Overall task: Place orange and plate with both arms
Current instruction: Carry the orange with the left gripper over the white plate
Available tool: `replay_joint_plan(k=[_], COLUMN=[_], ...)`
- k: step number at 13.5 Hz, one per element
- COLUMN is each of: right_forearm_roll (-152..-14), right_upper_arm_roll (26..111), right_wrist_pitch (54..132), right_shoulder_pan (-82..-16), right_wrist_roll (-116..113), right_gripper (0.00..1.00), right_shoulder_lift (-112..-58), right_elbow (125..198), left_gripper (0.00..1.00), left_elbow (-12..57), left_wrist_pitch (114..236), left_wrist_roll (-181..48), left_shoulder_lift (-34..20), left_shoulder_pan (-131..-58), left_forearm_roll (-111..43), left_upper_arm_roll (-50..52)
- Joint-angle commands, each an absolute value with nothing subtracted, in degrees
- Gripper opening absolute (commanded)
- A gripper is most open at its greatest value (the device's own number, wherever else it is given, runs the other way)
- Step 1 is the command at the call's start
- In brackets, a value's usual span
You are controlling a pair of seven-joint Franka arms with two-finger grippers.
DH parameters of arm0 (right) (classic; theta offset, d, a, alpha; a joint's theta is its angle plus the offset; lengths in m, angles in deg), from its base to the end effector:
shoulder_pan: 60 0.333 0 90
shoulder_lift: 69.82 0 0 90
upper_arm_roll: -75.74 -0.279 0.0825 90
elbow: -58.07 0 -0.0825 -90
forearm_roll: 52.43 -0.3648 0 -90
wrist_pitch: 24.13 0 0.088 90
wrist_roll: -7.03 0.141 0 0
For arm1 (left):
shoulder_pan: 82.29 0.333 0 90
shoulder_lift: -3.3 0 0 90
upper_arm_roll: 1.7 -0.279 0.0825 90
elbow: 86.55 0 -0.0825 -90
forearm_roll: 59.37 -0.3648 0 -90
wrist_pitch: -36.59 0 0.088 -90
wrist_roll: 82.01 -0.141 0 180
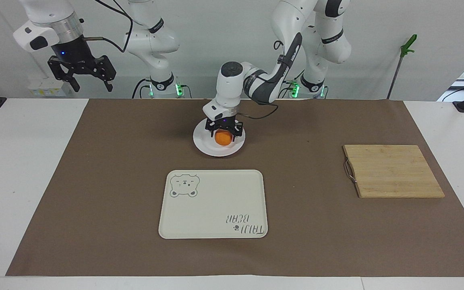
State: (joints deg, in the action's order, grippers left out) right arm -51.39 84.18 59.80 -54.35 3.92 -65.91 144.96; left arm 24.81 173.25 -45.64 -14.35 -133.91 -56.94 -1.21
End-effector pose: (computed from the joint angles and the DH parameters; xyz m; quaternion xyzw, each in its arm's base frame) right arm 0.5049 -0.0299 0.6035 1.0000 0.0019 0.0077 0.0044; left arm 0.3703 -0.4779 0.2803 0.9901 -0.1220 0.0360 0.0586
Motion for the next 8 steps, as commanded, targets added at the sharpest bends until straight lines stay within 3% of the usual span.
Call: replay_joint_plan(k=[1,8], right_forearm_roll=[-51.0,-51.0], right_upper_arm_roll=[84.1,84.1], right_wrist_pitch=[59.2,59.2], right_shoulder_pan=[-54.7,-54.7], right_wrist_roll=[2.7,2.7], right_gripper=[1.0,1.0], right_shoulder_lift=[-65.4,-65.4], right_elbow=[145.3,145.3], left_gripper=[1.0,1.0], left_elbow=[25.2,22.2], left_wrist_pitch=[173.4,166.9], left_wrist_roll=[-45.6,-49.6], left_shoulder_lift=[-12.1,-6.5], left_shoulder_pan=[-134.4,-127.1], left_forearm_roll=[-56.0,-57.0], left_upper_arm_roll=[-2.3,-3.8])
